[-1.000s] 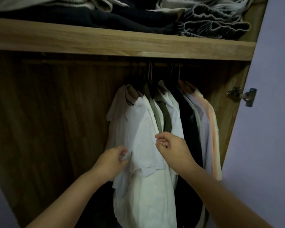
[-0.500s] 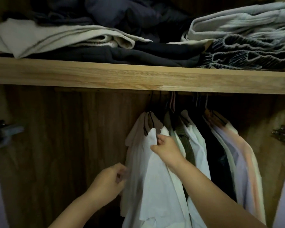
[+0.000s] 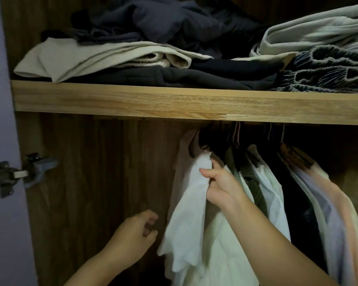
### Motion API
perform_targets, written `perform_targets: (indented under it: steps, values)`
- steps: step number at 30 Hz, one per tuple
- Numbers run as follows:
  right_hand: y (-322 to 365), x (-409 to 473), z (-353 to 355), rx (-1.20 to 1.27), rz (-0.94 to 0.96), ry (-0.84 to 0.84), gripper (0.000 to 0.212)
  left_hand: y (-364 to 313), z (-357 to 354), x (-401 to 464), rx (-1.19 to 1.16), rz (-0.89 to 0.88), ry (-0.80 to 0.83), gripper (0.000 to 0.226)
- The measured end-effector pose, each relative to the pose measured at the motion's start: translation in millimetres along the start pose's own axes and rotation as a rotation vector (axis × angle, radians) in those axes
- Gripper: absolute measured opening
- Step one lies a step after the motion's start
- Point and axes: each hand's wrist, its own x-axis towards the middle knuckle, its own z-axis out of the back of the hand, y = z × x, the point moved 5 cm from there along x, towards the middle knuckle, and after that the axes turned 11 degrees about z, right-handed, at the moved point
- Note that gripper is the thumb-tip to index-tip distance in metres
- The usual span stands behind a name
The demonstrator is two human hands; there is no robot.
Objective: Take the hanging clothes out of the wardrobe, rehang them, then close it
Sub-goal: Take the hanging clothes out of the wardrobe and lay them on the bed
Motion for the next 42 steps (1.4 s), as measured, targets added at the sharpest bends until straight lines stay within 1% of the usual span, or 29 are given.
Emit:
perform_targets:
  steps: [1,3,5,7,10,11,13,14,15,17,20,23,26,28,29,31,32,34,36,38,42]
  values:
    - [4,-4,-1,0.028,0.011,0.028,0.053,1,1,-1,-0.002,0.001,0.005,0.039]
    - [9,-16,2,0.056,0.014,0.100,0.063,3,2,-3,-0.011,-0.006,0.014,0.039]
    - [11,-35,6,0.008,0.001,0.175,0.075,4,4,-5,-0.030,-0.021,0.023,0.040]
    - [12,-56,13,-0.065,-0.009,0.220,0.078,4,6,-7,-0.044,-0.040,0.031,0.039]
    - [11,-90,21,-0.140,-0.045,0.249,0.073,2,7,-9,-0.064,-0.053,0.035,0.038]
    - [10,-102,23,-0.140,-0.063,0.259,0.076,1,6,-10,-0.074,-0.065,0.034,0.037]
    - [7,-124,28,-0.137,-0.090,0.267,0.090,-3,2,-13,-0.099,-0.099,0.039,0.036]
    - [7,-136,31,-0.152,-0.097,0.259,0.093,-4,0,-14,-0.114,-0.119,0.046,0.035]
    - [6,-147,34,-0.180,-0.100,0.247,0.091,-6,-3,-14,-0.126,-0.139,0.053,0.034]
    - [8,-172,41,-0.227,-0.112,0.206,0.082,-8,-9,-13,-0.139,-0.168,0.053,0.034]
    - [12,-213,49,-0.221,-0.158,0.158,0.070,-13,-17,-13,-0.127,-0.210,0.008,0.039]
    - [18,-254,56,-0.256,-0.193,0.116,0.078,-23,-20,-21,-0.141,-0.259,-0.070,0.045]
    - [27,-292,67,-0.244,-0.213,0.084,0.081,-38,-21,-33,-0.164,-0.369,-0.112,0.050]
    - [35,-318,68,-0.231,-0.219,0.128,0.076,-48,-23,-39,-0.127,-0.446,-0.097,0.051]
    - [39,-331,67,-0.223,-0.209,0.156,0.073,-53,-25,-43,-0.072,-0.480,-0.082,0.050]
    - [48,-358,65,-0.163,-0.184,0.195,0.070,-62,-34,-53,0.064,-0.516,-0.026,0.042]
    - [51,-371,67,-0.166,-0.175,0.190,0.071,-65,-38,-61,0.097,-0.520,0.022,0.036]
    - [57,-397,73,-0.241,-0.156,0.131,0.071,-70,-44,-82,0.037,-0.537,0.133,0.027]
    - [62,-425,70,-0.315,-0.128,0.105,0.064,-72,-48,-105,-0.043,-0.584,0.196,0.027]
    - [68,-456,68,-0.410,-0.120,0.025,0.054,-72,-50,-132,-0.066,-0.626,0.198,0.032]
    - [80,-529,63,-0.691,-0.105,-0.221,0.034,-70,-61,-195,-0.055,-0.676,0.191,0.042]
